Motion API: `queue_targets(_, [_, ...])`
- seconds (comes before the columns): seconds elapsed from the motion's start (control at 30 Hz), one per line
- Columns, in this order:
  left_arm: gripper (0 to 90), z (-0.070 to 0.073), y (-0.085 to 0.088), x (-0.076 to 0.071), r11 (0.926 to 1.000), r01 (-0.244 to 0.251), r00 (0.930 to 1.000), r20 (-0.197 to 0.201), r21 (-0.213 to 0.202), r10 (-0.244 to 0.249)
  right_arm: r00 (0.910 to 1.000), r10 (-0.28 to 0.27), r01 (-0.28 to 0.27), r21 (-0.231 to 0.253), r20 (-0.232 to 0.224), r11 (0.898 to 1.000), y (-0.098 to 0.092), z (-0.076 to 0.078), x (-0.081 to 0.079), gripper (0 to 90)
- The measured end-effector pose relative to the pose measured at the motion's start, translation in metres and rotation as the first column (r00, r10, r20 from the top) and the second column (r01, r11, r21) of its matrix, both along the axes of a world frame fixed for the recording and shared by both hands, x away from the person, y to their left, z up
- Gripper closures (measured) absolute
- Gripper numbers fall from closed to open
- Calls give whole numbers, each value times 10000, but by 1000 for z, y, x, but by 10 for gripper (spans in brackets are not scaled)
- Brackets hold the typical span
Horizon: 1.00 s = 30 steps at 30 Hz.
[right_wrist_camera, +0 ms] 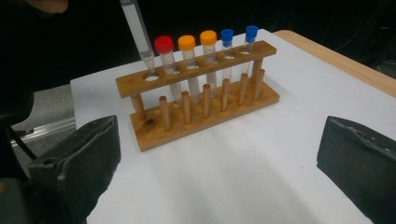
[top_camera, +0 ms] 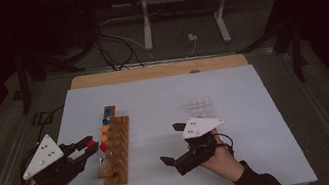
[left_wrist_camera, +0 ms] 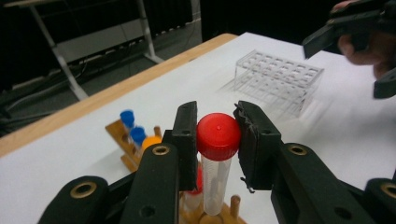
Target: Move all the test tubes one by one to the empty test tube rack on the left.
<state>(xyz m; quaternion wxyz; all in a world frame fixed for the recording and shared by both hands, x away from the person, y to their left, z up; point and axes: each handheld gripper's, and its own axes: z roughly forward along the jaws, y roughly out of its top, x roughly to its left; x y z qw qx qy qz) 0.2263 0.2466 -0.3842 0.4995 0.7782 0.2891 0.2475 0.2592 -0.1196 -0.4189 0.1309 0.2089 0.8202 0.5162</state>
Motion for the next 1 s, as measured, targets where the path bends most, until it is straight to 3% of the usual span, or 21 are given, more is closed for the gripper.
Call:
queue_targets(0.37, [715,-24,0,2,9995,-150,9982,-584,269,166,10000,-41,40,109,23,9999,-3,0,-2,0])
queue_targets(0.63, [714,-42,-4,6,9976,-50,9944,-1046,686,122,10000,-50,49,123,14,9999,-6,-1,-5,0])
queue_targets(1.0, [713,-49,-9,9,9915,-18,9924,-1219,1304,178,10000,-59,59,89,28,9999,-7,-1,-5,0])
